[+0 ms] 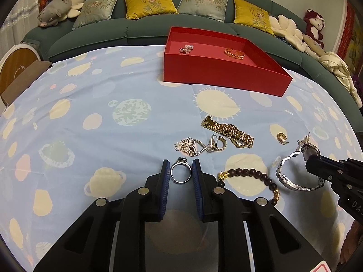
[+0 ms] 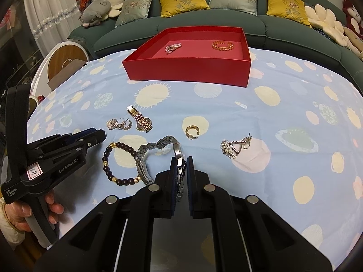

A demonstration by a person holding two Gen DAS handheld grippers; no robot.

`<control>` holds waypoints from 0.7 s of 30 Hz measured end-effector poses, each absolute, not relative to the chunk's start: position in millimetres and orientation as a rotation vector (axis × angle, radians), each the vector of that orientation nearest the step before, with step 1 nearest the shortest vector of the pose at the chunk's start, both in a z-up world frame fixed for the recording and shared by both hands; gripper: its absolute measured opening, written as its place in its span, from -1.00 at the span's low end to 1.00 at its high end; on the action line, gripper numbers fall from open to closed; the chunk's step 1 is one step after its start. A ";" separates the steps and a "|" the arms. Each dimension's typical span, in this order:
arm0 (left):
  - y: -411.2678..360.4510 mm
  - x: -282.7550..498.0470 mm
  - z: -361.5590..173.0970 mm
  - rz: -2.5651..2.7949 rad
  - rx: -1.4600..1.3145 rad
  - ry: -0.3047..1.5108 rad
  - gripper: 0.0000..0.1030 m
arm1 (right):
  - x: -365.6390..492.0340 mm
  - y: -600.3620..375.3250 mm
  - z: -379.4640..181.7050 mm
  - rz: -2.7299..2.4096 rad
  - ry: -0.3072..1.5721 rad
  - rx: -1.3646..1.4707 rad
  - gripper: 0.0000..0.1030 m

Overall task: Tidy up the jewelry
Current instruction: 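Carry the ring into the red box with the left tool while the right tool releases the watch there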

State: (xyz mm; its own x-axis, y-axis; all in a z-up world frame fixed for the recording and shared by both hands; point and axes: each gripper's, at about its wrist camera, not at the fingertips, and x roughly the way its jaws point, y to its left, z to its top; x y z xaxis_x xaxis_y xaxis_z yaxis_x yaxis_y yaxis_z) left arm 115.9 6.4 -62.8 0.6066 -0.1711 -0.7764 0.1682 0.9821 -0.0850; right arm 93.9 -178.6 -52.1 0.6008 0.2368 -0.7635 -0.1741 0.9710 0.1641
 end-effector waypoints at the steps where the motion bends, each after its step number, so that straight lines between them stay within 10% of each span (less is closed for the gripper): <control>1: 8.0 115.0 -59.9 -0.198 -0.011 0.893 -0.67 | 93.8 -178.4 -51.5 0.239 0.893 0.074 -0.86; 21: 2.4 211.2 60.6 -0.251 -0.044 0.730 -0.67 | 179.9 -211.2 56.9 0.200 0.665 0.131 -0.88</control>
